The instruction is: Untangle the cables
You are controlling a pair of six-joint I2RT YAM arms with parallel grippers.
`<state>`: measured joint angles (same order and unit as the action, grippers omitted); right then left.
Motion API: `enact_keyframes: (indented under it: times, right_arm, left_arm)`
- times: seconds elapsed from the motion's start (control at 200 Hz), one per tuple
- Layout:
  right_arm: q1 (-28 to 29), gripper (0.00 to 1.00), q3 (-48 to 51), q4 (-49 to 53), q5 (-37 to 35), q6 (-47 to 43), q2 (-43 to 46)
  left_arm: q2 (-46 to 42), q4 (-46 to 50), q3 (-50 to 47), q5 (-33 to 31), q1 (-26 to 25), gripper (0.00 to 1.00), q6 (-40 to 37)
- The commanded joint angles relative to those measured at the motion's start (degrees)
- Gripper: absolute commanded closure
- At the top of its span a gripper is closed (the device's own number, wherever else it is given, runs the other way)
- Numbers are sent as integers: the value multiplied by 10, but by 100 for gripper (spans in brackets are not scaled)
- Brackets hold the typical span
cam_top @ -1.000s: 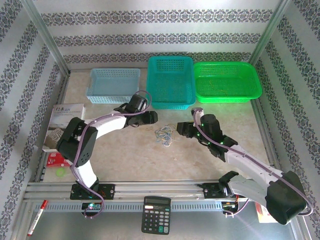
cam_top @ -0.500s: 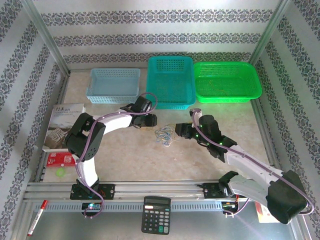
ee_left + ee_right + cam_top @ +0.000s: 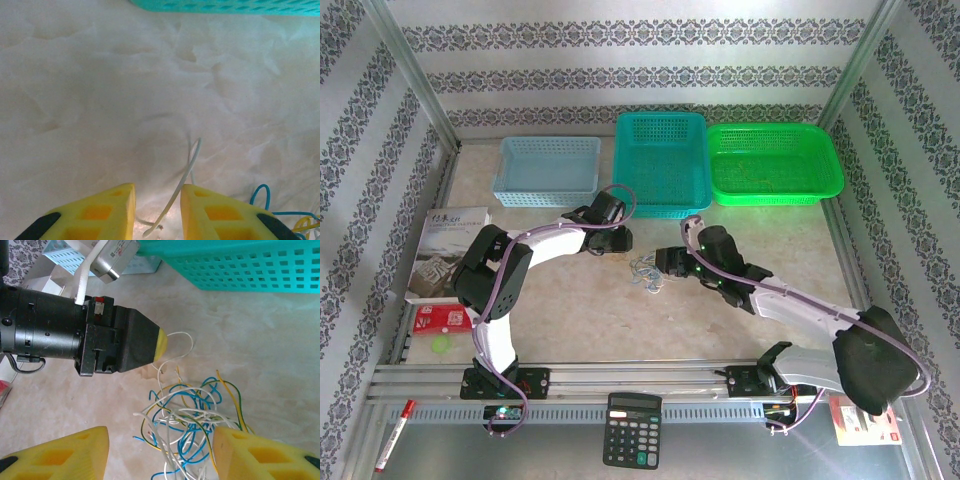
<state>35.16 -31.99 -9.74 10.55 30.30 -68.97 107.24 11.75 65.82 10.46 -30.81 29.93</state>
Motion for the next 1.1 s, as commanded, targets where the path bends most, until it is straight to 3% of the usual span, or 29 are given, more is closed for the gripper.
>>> enact_keyframes:
  times: [0.0,0.165,0.385,0.615,1.094]
  right_arm:
    - [6,42,-25,-25,4,5,-6]
    - [7,42,-24,-31,3,8,-14]
    - [12,42,-28,-41,4,8,-32]
    - [21,42,-45,-36,0,-4,-42]
    - [25,35,-71,-60,1,-89,-61]
  left_arm:
    - [16,-16,-2,8,-8,70,-7]
    - [22,-24,-6,13,-7,72,-6]
    - [6,-14,-10,8,-8,100,-13]
    - [-92,37,-16,8,-8,100,-8]
    - [-276,40,-8,114,-9,100,52]
